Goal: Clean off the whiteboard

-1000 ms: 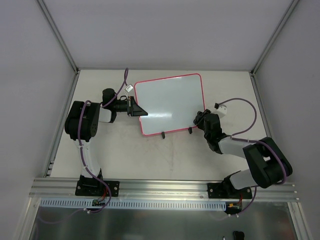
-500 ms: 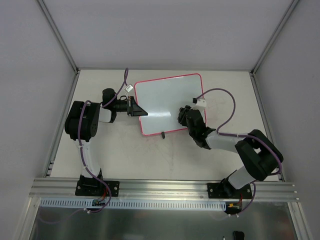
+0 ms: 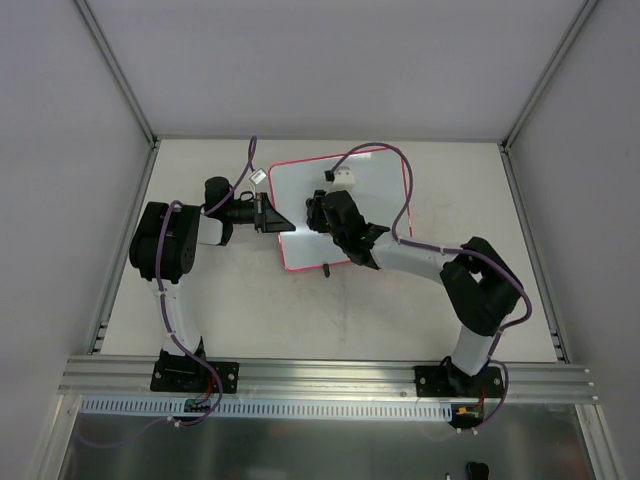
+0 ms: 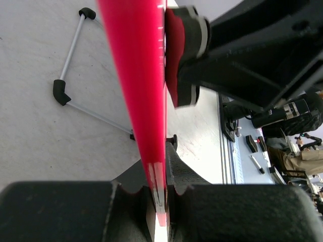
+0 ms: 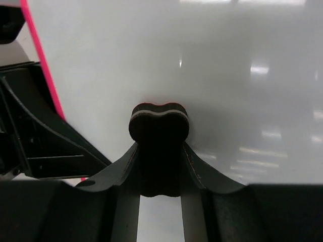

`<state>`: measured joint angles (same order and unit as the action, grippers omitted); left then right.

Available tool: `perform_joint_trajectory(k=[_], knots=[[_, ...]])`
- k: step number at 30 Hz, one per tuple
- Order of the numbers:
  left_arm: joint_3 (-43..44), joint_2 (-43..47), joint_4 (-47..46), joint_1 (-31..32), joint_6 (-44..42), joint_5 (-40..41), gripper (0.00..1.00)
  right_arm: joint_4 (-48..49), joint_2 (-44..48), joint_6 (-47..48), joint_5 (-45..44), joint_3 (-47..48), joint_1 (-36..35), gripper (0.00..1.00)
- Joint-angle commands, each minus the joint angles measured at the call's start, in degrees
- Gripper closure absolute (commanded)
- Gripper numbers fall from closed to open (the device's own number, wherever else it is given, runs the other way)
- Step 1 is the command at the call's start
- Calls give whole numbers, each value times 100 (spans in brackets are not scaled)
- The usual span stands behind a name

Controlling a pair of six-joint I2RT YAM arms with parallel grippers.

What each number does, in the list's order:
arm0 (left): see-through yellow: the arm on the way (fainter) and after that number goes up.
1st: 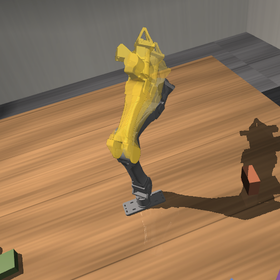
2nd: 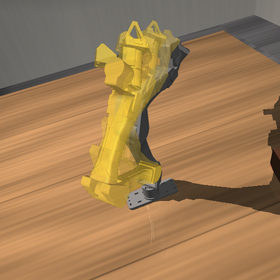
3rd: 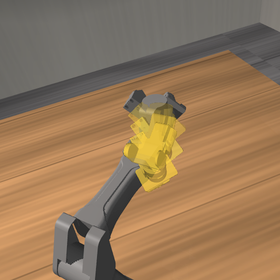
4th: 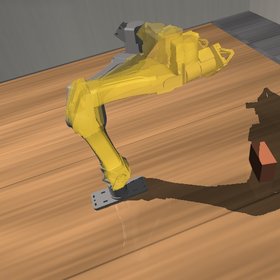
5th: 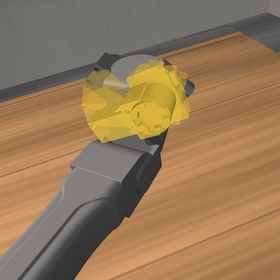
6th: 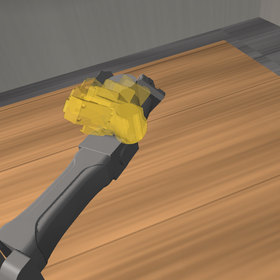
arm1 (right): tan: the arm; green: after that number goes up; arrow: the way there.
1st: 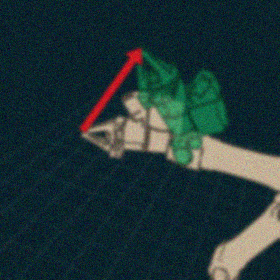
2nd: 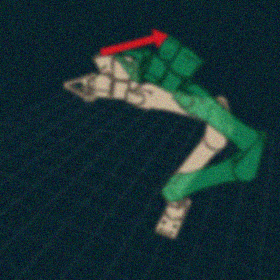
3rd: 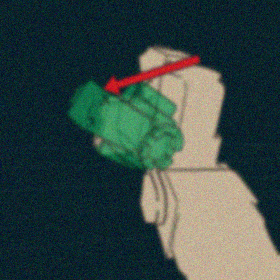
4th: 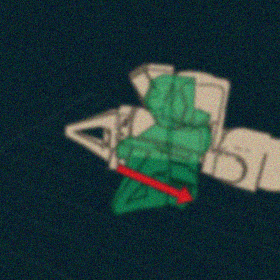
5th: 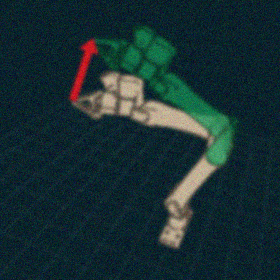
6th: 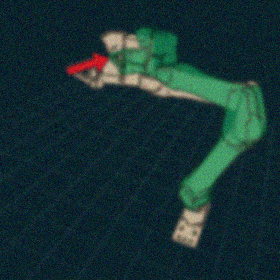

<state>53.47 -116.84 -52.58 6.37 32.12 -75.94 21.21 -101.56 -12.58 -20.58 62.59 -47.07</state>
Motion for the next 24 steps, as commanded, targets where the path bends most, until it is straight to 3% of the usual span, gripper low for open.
perform_joint_trajectory(k=[1, 8, 18, 24], knots=[[-100, -15, -60, 75, -602, 247, 100, -1108, -487, 440, 1, 629, -223, 100], [-100, -15, -60, 75, -593, 255, 100, -1611, -848, 625, -87, 1168, -408, 100], [-83, -23, -60, 75, -593, 238, 100, -1699, -181, 704, -1088, 281, -189, 100], [-91, -15, -68, 75, -601, 247, 100, -1743, 197, 687, -1053, -185, 461, 100]])
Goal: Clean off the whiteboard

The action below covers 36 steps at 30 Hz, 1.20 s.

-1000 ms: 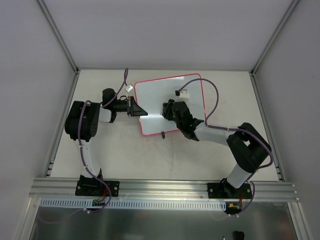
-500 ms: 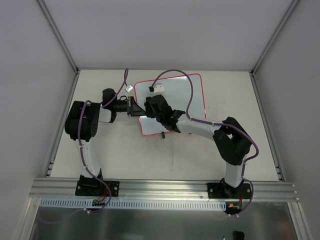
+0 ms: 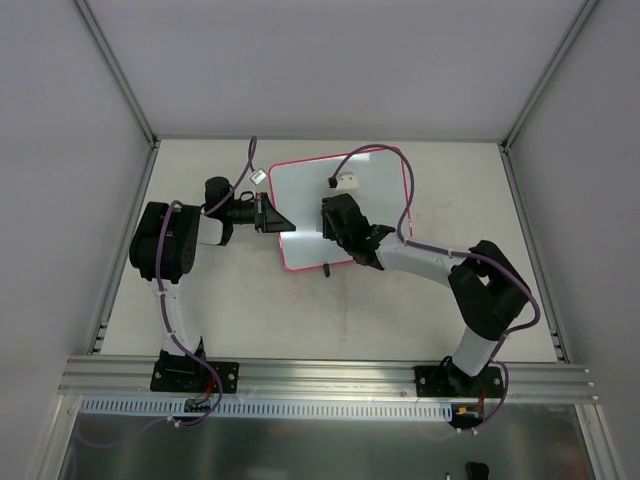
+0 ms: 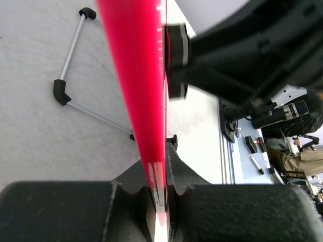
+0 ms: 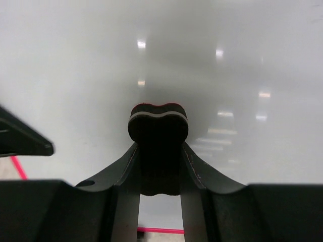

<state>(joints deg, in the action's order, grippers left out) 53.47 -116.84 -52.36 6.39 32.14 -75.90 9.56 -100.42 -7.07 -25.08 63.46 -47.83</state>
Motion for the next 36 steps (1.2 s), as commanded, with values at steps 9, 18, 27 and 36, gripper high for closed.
perform_joint_trajectory(k=[9, 18, 27, 36], knots=[[-91, -15, -90, 73, -595, 242, 100, -666, 427, 22, -454, -782, 1575, 100], [-74, -23, -64, 73, -586, 251, 100, -666, 778, -102, -357, -1082, 2015, 100], [-83, -15, -38, 64, -577, 286, 100, -912, 1393, -119, -252, -1126, 1883, 100], [-56, -41, -20, 64, -551, 286, 95, -1650, 1850, -110, -111, -1134, 1321, 100]])
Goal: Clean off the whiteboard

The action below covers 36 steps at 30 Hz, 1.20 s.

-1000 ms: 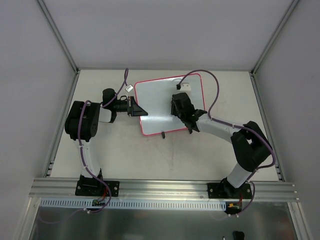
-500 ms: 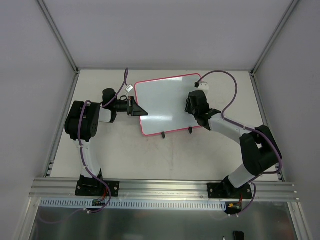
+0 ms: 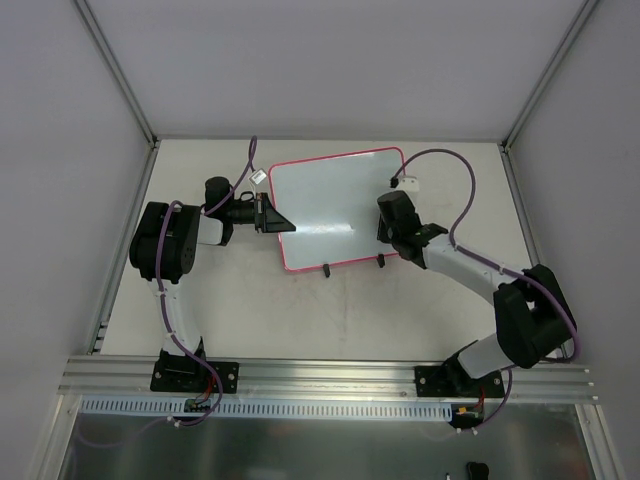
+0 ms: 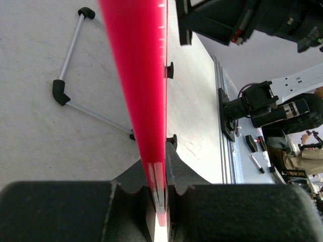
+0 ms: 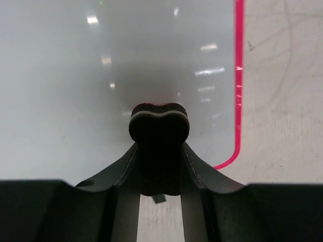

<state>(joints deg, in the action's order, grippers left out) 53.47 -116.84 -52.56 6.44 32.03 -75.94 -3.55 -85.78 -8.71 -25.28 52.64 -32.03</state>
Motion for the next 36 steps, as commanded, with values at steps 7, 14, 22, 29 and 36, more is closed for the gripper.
perform_joint_trajectory(k=[7, 14, 22, 29, 36], knots=[[-56, -23, -9, 51, -531, 290, 80, -585, 816, -236, -170, -509, -1269, 100], [-65, -6, 8, 51, -549, 299, 72, -910, 1072, -552, -162, -940, -1824, 100], [-74, 12, -27, 24, -531, 273, 61, -1446, 659, -948, -13, -1080, -2430, 90], [-231, 56, -526, -37, -330, 264, 59, -1613, 430, -1089, 23, -1072, -2800, 62], [-337, 20, -1072, -90, 83, 159, 50, -1649, 334, -1116, -65, -1002, -2914, 7]])
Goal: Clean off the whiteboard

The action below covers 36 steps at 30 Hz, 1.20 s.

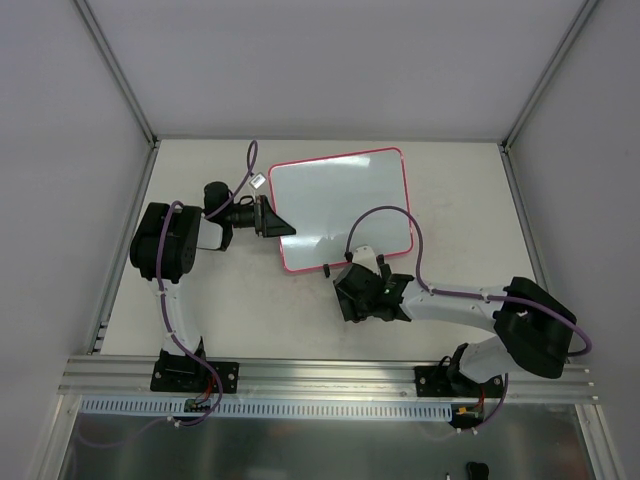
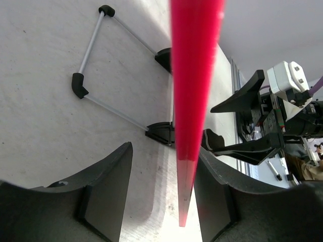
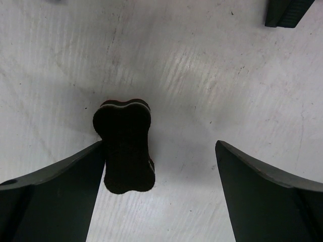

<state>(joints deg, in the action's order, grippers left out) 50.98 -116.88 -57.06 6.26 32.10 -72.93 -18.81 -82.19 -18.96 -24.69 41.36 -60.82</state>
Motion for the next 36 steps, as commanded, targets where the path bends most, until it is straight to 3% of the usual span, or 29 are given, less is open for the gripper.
perform_joint_trajectory(k=[1, 14, 18, 27, 36], knots=[[-106, 8, -857, -81, 147, -169, 50, -123, -34, -99, -124, 135, -44, 6], [-334, -309, -3030, -274, 1791, -389, 46, -123, -16, -169, -194, 135, -53, 5], [-422, -239, -3136, -327, 1879, -337, 44, -123, 115, -178, -238, 100, -53, 3], [-765, -28, -3865, -591, 2362, -178, 26, -114, 966, 164, -124, 30, -53, 1], [-1380, 534, -3927, -837, 2301, 15, 23, -114, 2005, 569, -229, -49, -35, 1]])
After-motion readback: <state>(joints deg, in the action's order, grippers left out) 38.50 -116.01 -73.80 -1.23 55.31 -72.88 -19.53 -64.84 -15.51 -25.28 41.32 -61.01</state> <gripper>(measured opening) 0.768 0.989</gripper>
